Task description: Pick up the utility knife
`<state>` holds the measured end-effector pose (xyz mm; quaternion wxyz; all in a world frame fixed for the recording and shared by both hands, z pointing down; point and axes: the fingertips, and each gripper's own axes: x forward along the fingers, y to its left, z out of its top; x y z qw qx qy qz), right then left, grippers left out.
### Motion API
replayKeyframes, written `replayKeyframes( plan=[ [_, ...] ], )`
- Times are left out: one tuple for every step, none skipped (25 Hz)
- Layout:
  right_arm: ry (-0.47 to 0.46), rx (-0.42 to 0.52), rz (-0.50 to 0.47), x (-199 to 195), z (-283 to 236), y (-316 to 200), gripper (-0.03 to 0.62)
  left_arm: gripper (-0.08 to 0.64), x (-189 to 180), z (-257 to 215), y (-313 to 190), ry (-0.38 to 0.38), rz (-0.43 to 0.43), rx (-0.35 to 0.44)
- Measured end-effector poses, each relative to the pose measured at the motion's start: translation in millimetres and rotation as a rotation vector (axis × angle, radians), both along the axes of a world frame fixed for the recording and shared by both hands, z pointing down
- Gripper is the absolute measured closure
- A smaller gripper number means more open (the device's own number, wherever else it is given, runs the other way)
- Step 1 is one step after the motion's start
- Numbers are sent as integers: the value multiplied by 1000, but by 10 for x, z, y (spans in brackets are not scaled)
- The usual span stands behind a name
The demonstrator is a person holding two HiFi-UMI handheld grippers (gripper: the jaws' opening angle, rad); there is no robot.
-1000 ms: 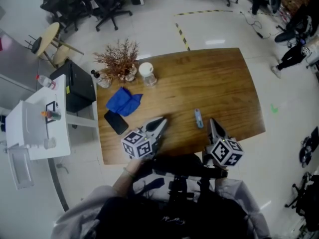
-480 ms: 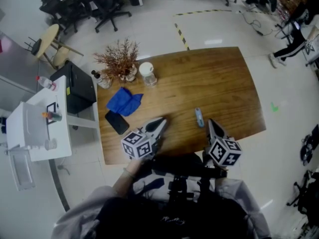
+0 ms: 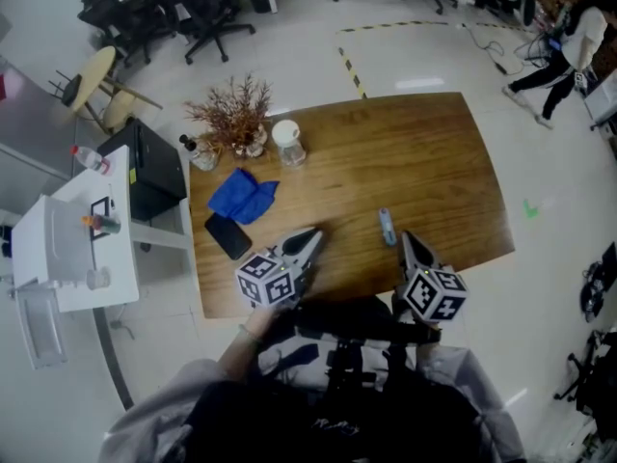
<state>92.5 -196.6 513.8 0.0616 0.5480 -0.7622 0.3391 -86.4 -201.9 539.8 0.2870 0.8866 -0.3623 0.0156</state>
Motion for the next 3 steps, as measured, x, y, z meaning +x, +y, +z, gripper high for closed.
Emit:
replayKeyframes(
  plan=[
    [1, 0, -1, -5, -7, 5, 581, 538, -2, -1, 3, 0, 0, -1],
    [2, 0, -2, -9, -12, 10, 581, 538, -4, -2, 6, 0, 0, -2],
    [3, 0, -4, -14, -17, 15, 581, 538, -6, -3, 10, 0, 0, -3]
  ],
)
